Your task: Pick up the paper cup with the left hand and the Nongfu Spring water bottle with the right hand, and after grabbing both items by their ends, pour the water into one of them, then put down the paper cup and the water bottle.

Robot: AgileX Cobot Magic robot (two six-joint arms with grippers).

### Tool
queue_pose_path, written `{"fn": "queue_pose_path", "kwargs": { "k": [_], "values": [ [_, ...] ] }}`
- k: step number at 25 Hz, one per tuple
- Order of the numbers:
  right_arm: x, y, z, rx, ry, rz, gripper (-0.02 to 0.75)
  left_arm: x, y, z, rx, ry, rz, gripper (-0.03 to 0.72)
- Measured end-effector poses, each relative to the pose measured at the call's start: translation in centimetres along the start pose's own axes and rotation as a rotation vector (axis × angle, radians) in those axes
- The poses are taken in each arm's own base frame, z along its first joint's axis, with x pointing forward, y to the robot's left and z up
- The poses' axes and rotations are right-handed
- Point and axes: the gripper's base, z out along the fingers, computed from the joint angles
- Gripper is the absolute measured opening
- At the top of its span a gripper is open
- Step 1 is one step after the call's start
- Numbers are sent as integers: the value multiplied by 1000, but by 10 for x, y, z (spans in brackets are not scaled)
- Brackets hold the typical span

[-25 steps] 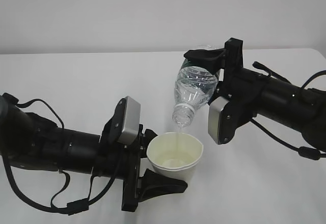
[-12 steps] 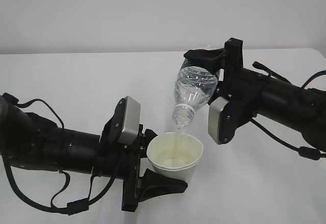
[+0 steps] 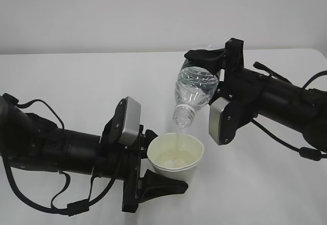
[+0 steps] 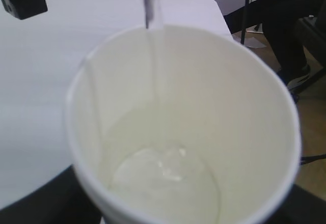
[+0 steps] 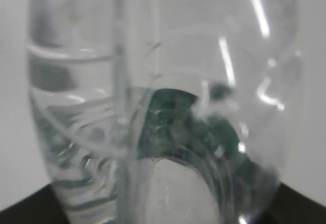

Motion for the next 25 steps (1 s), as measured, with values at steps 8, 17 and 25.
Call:
{"fn": "queue_pose_path", "kwargs": {
  "k": [8,17,25],
  "values": [
    [0,0,0,2,2,-1,445,0,0,0,0,0,0,492],
    [0,0,0,2,4,-3,445,0,0,0,-3,-1,-2,492],
    [1,0,0,3,6,-6,445,0,0,0,-4,-2,-2,492]
  ]
}}
